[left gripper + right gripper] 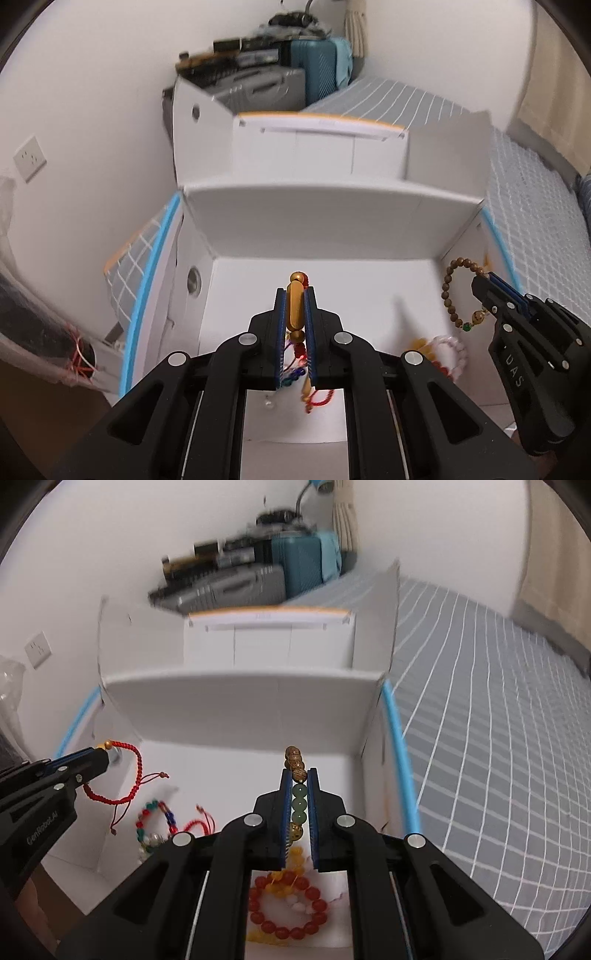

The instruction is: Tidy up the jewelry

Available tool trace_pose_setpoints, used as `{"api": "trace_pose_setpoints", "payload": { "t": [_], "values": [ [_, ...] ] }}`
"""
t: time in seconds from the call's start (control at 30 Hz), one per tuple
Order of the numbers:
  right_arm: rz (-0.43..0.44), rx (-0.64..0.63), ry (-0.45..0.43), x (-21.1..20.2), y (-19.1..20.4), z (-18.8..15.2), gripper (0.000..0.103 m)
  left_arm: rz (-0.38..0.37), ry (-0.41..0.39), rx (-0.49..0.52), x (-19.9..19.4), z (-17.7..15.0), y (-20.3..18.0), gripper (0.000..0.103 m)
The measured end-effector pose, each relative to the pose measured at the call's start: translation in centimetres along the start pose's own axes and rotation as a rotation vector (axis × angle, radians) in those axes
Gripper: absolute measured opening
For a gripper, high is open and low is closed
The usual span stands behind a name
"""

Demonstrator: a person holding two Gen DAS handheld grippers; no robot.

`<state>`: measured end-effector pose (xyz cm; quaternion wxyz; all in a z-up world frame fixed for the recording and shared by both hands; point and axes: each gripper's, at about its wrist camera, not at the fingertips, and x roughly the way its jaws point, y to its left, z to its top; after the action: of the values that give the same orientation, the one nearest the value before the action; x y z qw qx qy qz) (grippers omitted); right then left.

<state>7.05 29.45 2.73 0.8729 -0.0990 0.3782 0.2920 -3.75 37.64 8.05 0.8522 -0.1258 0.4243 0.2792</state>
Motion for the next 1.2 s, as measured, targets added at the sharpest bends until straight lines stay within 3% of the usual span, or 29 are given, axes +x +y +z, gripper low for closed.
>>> {"api": "trace_pose_setpoints", "payload": {
  "t": [0.1,0.3,0.37,0.4,0.43,0.47,0.5,0.53,0.6,0.67,0.73,0.87,1.2],
  "values": [
    [0.005,-0.003,0.062,1.3,0.5,-0.5,0.008,-0.002,0.034,0.000,1.2,-0.5,0.4,0.009],
    [0.023,-0.005,0.092,2.3,0.9,-1.1,0.010,0.007,0.083,0.012,2.9,-0.8,0.3,0.009],
    [0.024,-0.008,0.095,2.2,0.8,-1.1,0.011,0.003,0.097,0.015,3.2,-0.9,0.2,0.014],
    [0.013,-0.021,0.088,2.2,1.1,-0.9,0.019,0.000,0.106,0.011,3.4,-0.9,0.3,0.021],
    [0.003,-0.036,0.078,2.2,1.4,-0.8,0.024,-0.008,0.104,0.001,3.2,-0.9,0.5,0.036],
    [0.008,-0.041,0.057,1.5,1.4,-0.9,0.038,-0.015,0.085,-0.012,2.8,-0.9,0.8,0.051],
    [0.011,-0.034,0.039,1.0,1.5,-0.8,0.053,-0.011,0.068,-0.019,2.4,-0.9,1.0,0.058],
    [0.016,-0.022,0.008,0.2,1.2,-0.8,0.058,-0.004,0.048,-0.021,1.8,-1.0,1.2,0.068],
    [0.027,-0.015,-0.036,-1.4,1.0,-0.9,0.074,0.012,0.021,-0.019,0.8,-1.1,1.5,0.077],
    [0.026,-0.008,-0.077,-3.1,0.6,-1.1,0.080,0.014,-0.007,-0.026,-0.4,-1.5,1.8,0.092],
    [0.036,0.016,-0.111,-4.7,0.0,-1.6,0.089,0.014,-0.050,-0.032,-1.9,-2.1,2.0,0.097],
    [0.034,0.023,-0.156,-6.9,-0.8,-2.7,0.096,0.004,-0.095,-0.019,-4.0,-3.6,2.0,0.097],
    [0.028,0.058,-0.223,-10.9,-1.6,-7.0,0.096,-0.038,-0.153,0.001,-7.8,-7.8,2.0,0.097]
  ]
}}
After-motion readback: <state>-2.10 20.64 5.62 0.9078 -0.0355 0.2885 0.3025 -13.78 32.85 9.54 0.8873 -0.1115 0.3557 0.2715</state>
